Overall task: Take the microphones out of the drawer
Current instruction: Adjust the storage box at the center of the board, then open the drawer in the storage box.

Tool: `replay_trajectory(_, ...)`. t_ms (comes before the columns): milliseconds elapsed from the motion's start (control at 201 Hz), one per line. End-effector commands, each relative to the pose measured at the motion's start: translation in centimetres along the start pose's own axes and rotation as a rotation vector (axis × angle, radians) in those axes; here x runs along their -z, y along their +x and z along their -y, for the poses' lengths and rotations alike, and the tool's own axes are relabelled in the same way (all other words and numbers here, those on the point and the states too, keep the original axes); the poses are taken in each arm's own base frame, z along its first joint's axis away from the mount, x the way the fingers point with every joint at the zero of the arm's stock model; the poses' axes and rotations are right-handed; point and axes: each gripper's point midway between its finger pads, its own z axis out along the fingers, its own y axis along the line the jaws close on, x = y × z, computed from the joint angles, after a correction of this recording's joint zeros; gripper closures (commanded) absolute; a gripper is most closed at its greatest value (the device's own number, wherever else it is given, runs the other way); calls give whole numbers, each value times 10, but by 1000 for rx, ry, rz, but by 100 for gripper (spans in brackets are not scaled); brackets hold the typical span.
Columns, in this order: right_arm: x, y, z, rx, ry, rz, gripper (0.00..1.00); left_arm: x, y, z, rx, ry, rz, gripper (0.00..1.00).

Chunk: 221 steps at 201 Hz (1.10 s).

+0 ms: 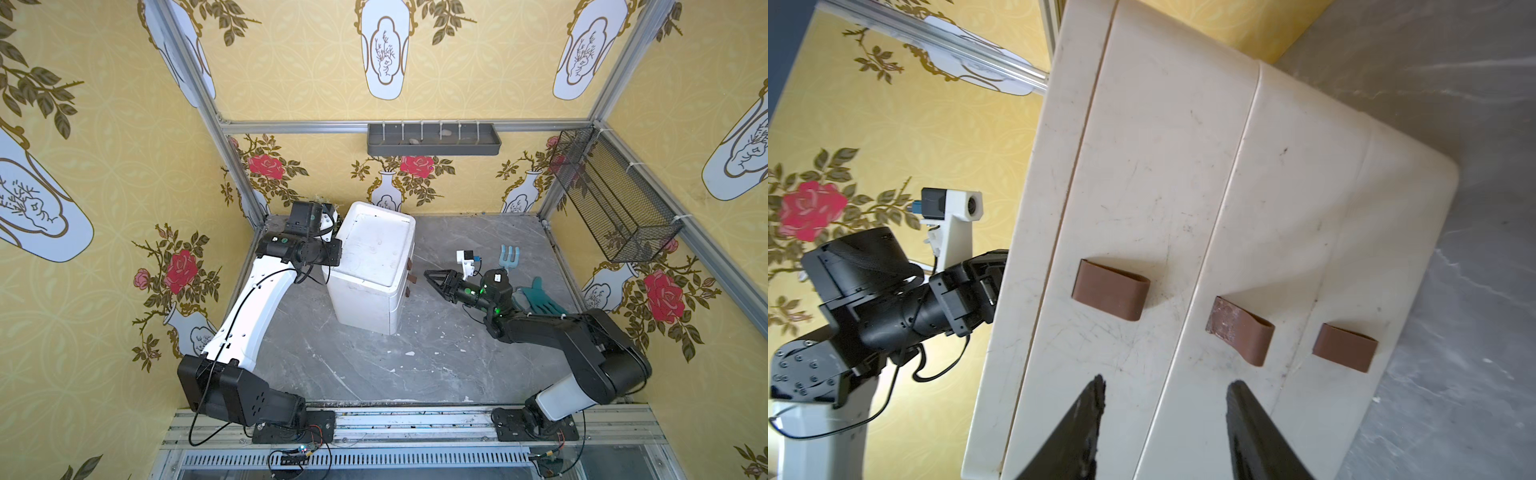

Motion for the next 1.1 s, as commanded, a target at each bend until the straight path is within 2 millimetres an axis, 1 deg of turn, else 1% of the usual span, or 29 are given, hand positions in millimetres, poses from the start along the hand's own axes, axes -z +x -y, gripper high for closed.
replay_trajectory(0, 1, -5, -48, 18, -265, 7, 51, -4, -1, 5, 57, 18, 6, 79)
replay_trajectory(40, -2, -4, -45, 2, -283, 6, 51, -5, 0, 5, 58, 14, 2, 79)
replay_trajectory(95, -8, -2, -43, -16, -295, -6, 54, -6, 0, 6, 58, 11, -1, 79)
replay_trajectory(149, -13, 1, -44, -5, -298, -11, 55, -5, 0, 6, 57, 11, -1, 79)
replay_trajectory(269, -19, 2, -43, -4, -293, -13, 52, -5, 1, 7, 54, 6, -3, 78)
replay_trajectory(408, -26, 6, -41, -14, -303, -27, 52, -6, 1, 6, 54, 2, -2, 78)
replay_trajectory(533, -26, 1, -38, -10, -294, -7, 52, -6, 0, 7, 54, 4, -2, 78)
replay_trajectory(682, -31, -4, -41, 10, -308, -2, 52, -5, 0, 7, 52, 5, 0, 78)
replay_trajectory(797, -33, -10, -33, 8, -296, 10, 52, -5, 2, 7, 51, 4, -6, 78)
replay_trajectory(916, -37, -10, -35, 15, -305, 2, 52, -5, 3, 7, 50, 0, -9, 77)
replay_trajectory(1095, -40, -10, -27, 9, -291, 5, 52, -4, 4, 7, 55, 0, -8, 77)
